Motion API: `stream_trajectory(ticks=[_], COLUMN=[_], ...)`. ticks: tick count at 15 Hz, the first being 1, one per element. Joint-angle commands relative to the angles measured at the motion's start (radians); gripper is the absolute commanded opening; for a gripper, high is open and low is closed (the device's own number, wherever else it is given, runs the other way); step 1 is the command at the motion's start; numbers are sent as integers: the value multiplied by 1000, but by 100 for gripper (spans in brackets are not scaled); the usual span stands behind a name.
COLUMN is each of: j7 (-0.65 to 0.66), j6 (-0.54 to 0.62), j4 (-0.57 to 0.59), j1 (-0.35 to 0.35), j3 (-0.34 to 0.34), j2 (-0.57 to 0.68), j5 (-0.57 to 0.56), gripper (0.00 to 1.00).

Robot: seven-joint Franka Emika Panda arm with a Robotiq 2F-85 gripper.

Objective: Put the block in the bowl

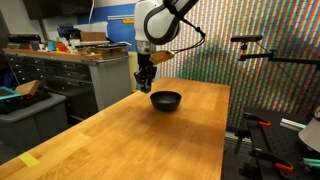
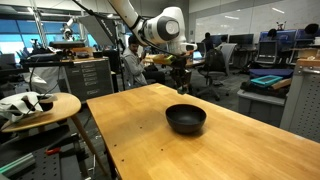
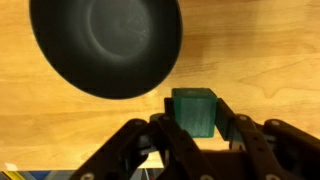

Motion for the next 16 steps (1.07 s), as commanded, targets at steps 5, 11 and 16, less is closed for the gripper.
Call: stream_trajectory(ticks=[5,11,16], j7=[139,180,177], j6=[12,67,120], j4=[-167,-186,-169], j1=[11,-3,-25], j3=[-64,-85,-100], j2=[-112,-68,12], j5=[-7,5,19], gripper=[18,18,18])
